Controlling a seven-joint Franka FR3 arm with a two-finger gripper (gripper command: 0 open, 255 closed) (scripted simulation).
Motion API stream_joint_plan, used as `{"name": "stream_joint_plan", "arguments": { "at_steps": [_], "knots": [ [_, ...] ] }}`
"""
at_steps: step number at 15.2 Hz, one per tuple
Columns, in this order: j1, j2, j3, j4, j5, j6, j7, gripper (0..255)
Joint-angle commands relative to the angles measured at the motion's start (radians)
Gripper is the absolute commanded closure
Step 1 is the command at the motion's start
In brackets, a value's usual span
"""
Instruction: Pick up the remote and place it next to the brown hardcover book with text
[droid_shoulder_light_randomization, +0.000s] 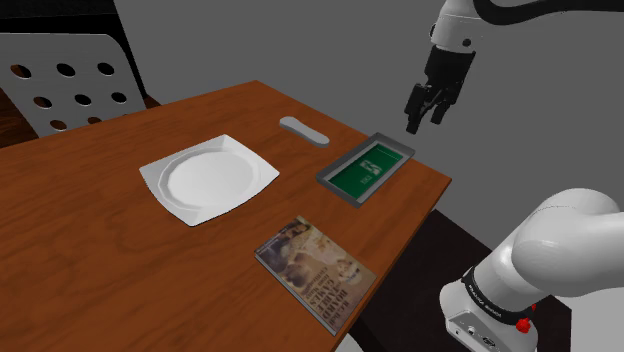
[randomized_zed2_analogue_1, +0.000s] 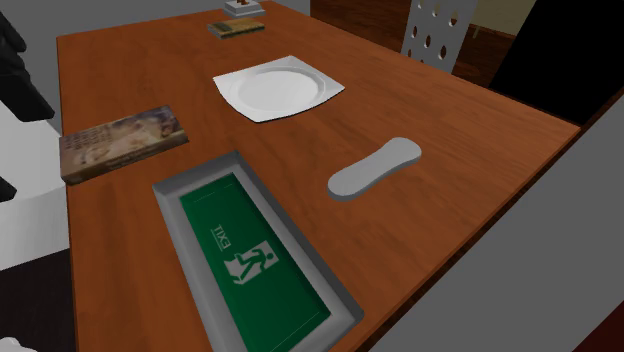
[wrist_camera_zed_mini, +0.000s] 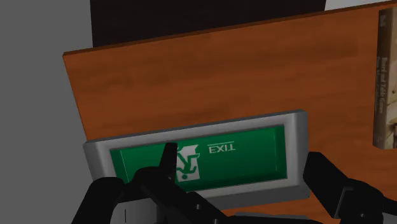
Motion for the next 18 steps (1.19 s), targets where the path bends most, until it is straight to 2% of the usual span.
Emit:
{"name": "stream_joint_plan", "arguments": {
  "at_steps": [1,10,18],
  "knots": [
    [0.0,0.0,0.0,0.0,0.0,0.0,0.0,0],
    [0.007,0.339,-0.005,0.118,-0.005,0.24,-0.047,0],
    [0.014,0.648,-0.002,0.313,-0.008,0.37,-0.084,0]
  ]
}}
